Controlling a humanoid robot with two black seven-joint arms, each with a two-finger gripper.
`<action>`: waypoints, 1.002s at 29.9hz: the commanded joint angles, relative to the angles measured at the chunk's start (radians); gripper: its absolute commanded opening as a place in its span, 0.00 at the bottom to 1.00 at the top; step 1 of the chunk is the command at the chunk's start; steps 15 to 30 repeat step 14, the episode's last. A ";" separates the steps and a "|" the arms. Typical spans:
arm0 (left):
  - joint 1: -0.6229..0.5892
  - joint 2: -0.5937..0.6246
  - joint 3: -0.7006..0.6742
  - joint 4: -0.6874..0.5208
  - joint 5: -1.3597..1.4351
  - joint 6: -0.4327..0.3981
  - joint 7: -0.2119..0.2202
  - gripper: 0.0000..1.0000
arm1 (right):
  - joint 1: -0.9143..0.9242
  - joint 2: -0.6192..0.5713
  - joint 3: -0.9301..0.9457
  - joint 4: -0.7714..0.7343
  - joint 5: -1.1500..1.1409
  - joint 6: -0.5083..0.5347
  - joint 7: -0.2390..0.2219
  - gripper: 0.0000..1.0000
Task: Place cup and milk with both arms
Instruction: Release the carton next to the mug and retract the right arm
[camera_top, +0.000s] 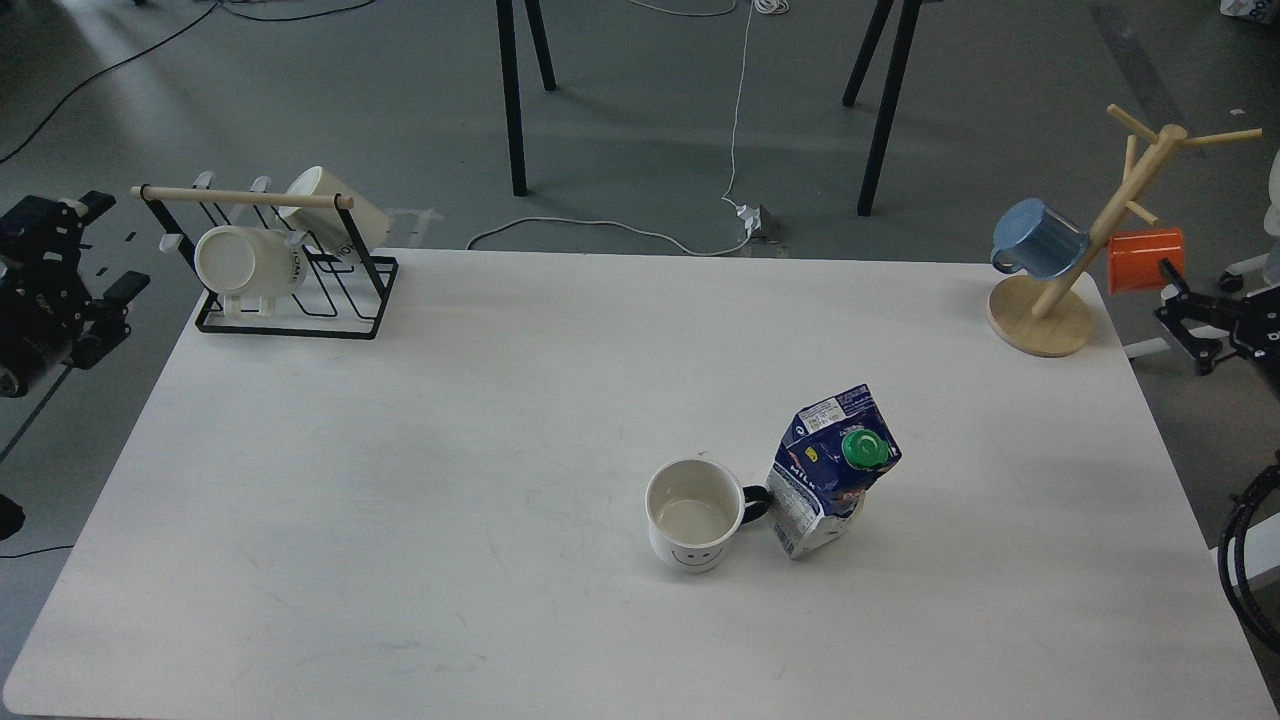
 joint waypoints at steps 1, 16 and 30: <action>0.001 0.008 0.000 0.001 -0.018 0.000 0.000 0.98 | 0.128 0.020 -0.094 -0.062 -0.019 0.000 0.002 0.99; -0.013 0.007 -0.003 0.001 -0.019 0.000 0.000 0.98 | 0.143 0.085 -0.101 -0.096 -0.019 0.000 0.008 0.99; -0.013 0.007 -0.003 0.001 -0.019 0.000 0.000 0.98 | 0.143 0.085 -0.101 -0.096 -0.019 0.000 0.008 0.99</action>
